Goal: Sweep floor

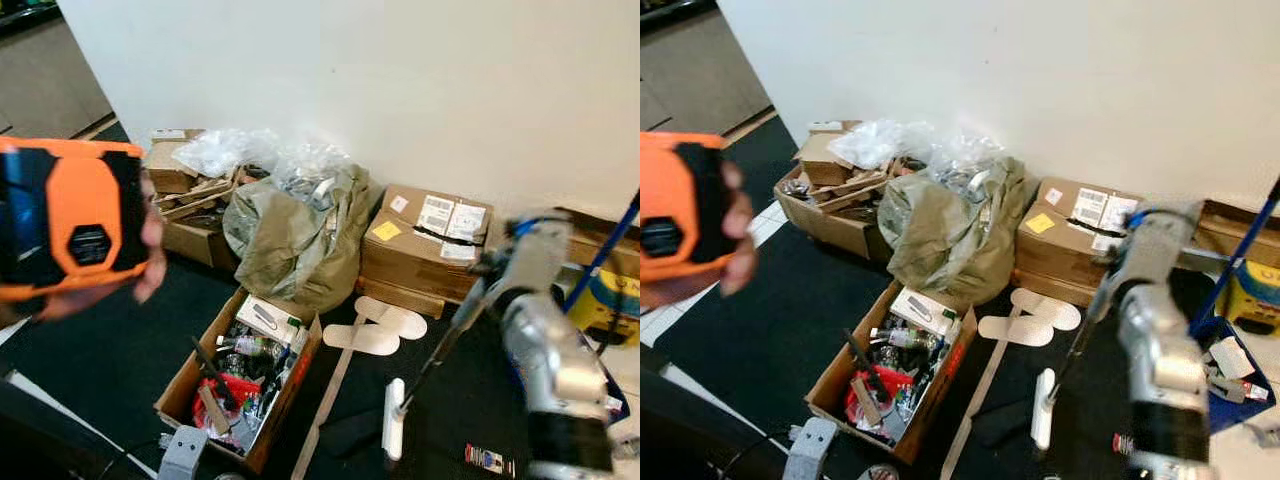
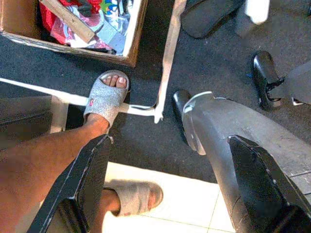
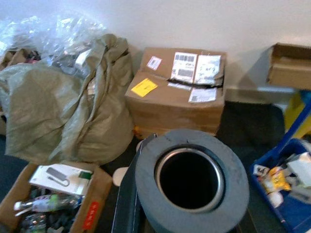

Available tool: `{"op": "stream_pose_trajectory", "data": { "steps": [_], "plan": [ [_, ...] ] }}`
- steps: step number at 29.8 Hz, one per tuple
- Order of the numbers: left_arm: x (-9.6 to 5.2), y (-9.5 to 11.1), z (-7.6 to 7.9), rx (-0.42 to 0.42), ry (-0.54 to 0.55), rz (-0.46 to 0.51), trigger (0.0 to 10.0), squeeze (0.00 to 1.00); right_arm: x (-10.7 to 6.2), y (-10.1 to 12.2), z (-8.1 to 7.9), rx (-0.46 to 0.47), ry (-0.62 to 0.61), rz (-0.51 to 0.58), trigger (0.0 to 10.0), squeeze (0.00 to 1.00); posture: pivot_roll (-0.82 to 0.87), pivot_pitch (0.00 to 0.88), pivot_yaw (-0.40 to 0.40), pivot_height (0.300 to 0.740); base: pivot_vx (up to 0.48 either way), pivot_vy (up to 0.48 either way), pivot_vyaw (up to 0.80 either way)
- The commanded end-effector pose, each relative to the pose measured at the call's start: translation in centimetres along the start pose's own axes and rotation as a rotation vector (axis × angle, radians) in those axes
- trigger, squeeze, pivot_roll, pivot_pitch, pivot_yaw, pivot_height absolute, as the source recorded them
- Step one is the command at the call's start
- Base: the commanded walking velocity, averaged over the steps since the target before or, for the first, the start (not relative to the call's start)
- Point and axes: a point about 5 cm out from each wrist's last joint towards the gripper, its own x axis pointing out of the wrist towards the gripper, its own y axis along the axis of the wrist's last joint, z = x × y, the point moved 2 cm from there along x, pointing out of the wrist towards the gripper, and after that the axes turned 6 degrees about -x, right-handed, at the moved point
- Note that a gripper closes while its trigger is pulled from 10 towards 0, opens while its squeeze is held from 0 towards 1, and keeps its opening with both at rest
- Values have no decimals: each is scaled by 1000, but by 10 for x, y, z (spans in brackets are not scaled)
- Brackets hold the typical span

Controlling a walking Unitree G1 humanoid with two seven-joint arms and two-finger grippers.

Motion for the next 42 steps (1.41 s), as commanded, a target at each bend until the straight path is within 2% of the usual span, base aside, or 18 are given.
{"op": "stream_pose_trajectory", "data": {
  "steps": [1, 5, 10, 12, 13, 14, 15, 16, 17, 18, 19, 20, 21, 24, 35, 38, 40, 42],
  "plan": [
    [-6, -6, -11, 19, 18, -22, 10000, 0, -1, 3, -14, 15, 53, 72, 10000, 0, -110, 104, 118, 740, 0, 0, 0],
    [-7, -9, -12, 29, 16, -22, 10000, 0, -2, -3, -25, 26, 102, 127, 10000, 0, -97, 127, 124, 740, 0, 0, 0],
    [-9, -11, -13, 31, 17, -24, 10000, 0, -1, -8, -24, -19, 87, 116, 10000, 0, -88, 146, 127, 740, 0, 0, 0],
    [-11, -15, -16, 32, 21, -30, 10000, 0, 1, -20, -7, -92, -6, 42, 10000, 0, -85, 173, 129, 740, 0, 0, 0],
    [-11, -15, -16, 32, 21, -30, 10000, 0, 1, -20, -7, -92, -6, 42, 10000, 0, -85, 173, 129, 740, 0, 0, 0],
    [-13, -17, -18, 27, 27, -34, 10000, 0, 0, -26, 9, -135, -80, -12, 10000, 0, -83, 191, 133, 740, 0, 0, 0],
    [-13, -17, -18, 27, 27, -34, 10000, 0, 0, -26, 9, -135, -80, -12, 10000, 0, -83, 191, 133, 740, 0, 0, 0],
    [-14, -20, -20, 25, 30, -42, 10000, 0, -5, -28, 33, -175, -174, -51, 10000, 0, -86, 186, 135, 740, 0, 0, 0],
    [-14, -20, -20, 25, 30, -42, 10000, 0, -5, -28, 33, -175, -174, -51, 10000, 0, -86, 186, 135, 740, 0, 0, 0],
    [-15, -22, -21, 22, 32, -48, 10000, 0, -10, -27, 54, -207, -258, -78, 10000, 0, -88, 186, 137, 740, 0, 0, 0],
    [-15, -22, -21, 22, 32, -48, 10000, 0, -10, -27, 54, -207, -258, -78, 10000, 0, -88, 186, 137, 740, 0, 0, 0],
    [-16, -24, -22, 21, 34, -53, 10000, 0, -16, -22, 70, -244, -319, -86, 10000, 0, -93, 187, 137, 740, 0, 0, 0],
    [-16, -24, -22, 21, 34, -53, 10000, 0, -16, -22, 70, -244, -319, -86, 10000, 0, -93, 187, 137, 740, 0, 0, 0],
    [-16, -24, -21, 20, 32, -53, 10000, 0, -24, -12, 97, -289, -430, -88, 10000, 0, -102, 183, 135, 740, 0, 0, 0],
    [-15, -22, -20, 19, 29, -49, 10000, 0, -34, -12, 117, -330, -506, -108, 10000, 0, -110, 177, 128, 740, 0, 0, 0],
    [-13, -19, -20, 18, 29, -48, 10000, 0, -46, -6, 137, -362, -578, -127, 10000, 0, -123, 168, 126, 740, 0, 0, 0],
    [-13, -19, -20, 18, 29, -48, 10000, 0, -46, -6, 137, -362, -578, -127, 10000, 0, -123, 168, 126, 740, 0, 0, 0],
    [-13, -18, -19, 17, 29, -49, 10000, 0, -53, 0, 146, -380, -616, -130, 10000, 0, -126, 165, 126, 740, 0, 0, 0]
  ]
}}
